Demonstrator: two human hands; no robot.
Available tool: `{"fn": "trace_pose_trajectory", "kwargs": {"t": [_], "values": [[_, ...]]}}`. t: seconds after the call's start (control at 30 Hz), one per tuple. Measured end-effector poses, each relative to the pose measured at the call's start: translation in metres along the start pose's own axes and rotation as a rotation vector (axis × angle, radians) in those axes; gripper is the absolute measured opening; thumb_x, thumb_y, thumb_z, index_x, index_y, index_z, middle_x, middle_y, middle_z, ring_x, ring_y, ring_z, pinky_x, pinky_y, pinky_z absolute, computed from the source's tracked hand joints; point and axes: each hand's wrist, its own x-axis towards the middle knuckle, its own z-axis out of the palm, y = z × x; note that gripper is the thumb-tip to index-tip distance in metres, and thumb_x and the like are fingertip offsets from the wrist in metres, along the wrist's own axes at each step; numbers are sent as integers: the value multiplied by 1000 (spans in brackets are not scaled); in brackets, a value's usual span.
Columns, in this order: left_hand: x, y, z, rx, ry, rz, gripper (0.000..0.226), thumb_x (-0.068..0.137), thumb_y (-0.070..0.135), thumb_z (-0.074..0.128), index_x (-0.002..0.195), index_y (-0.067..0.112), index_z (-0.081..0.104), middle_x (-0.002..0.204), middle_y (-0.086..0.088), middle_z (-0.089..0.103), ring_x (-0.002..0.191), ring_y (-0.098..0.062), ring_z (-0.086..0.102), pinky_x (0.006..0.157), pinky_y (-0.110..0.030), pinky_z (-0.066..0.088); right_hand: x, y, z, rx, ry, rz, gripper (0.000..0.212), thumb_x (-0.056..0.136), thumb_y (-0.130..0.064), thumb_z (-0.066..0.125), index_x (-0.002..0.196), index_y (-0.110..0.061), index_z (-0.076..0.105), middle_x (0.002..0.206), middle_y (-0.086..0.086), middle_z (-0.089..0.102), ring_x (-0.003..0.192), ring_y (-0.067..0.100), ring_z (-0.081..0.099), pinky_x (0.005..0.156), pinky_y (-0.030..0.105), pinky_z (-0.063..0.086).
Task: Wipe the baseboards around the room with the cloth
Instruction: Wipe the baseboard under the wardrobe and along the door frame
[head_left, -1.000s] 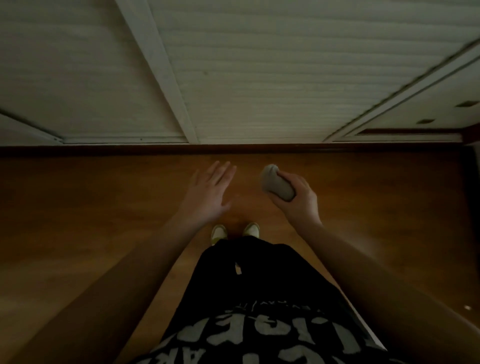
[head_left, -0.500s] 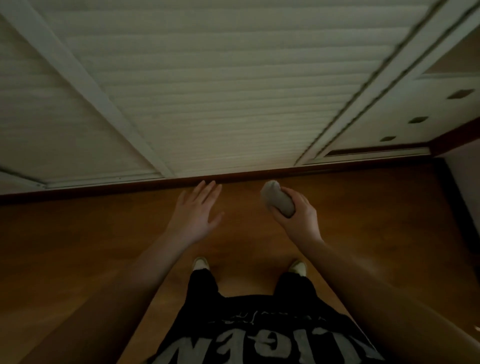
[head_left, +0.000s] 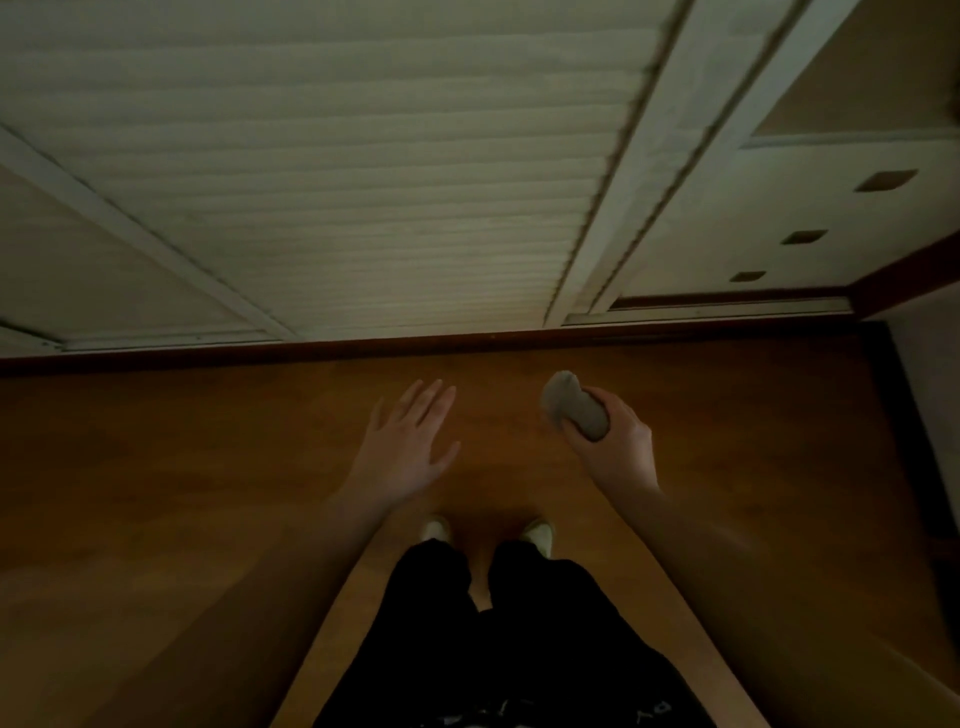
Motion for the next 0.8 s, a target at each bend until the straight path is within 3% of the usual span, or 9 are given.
{"fn": "trace_pose_trajectory", "kwargs": {"t": [0.17,0.5,0.7,0.8], "values": [[3,-12,21,-18,-1,-20,72,98,64,24,158,31,1,166,6,5,152,-16,0,120,-51,11,8,14,4,5,-20,32,46,83,-36,76,124,-26,59,107,-13,62,94,6,60,80,26,52],[17,-16,51,-53,19,-38,71,99,61,26,158,28,6,166,4,8,152,-16,4,118,-52,15,20,25,24,37,-8,27,52,83,-37,76,129,-24,57,118,-9,59,101,5,55,84,24,47],[59,-4,68,-56,15,-95,70,99,58,24,158,30,-1,166,6,5,152,-13,-2,119,-51,13,69,49,38,96,-60,2,57,83,-46,74,133,-28,53,116,-16,54,99,-6,51,78,7,40],[92,1,84,-55,1,-135,71,97,59,20,158,30,-5,166,5,1,147,-9,-10,119,-51,11,109,69,50,77,-107,-32,60,84,-49,71,136,-29,51,117,-17,50,100,-5,48,79,7,37]]}}
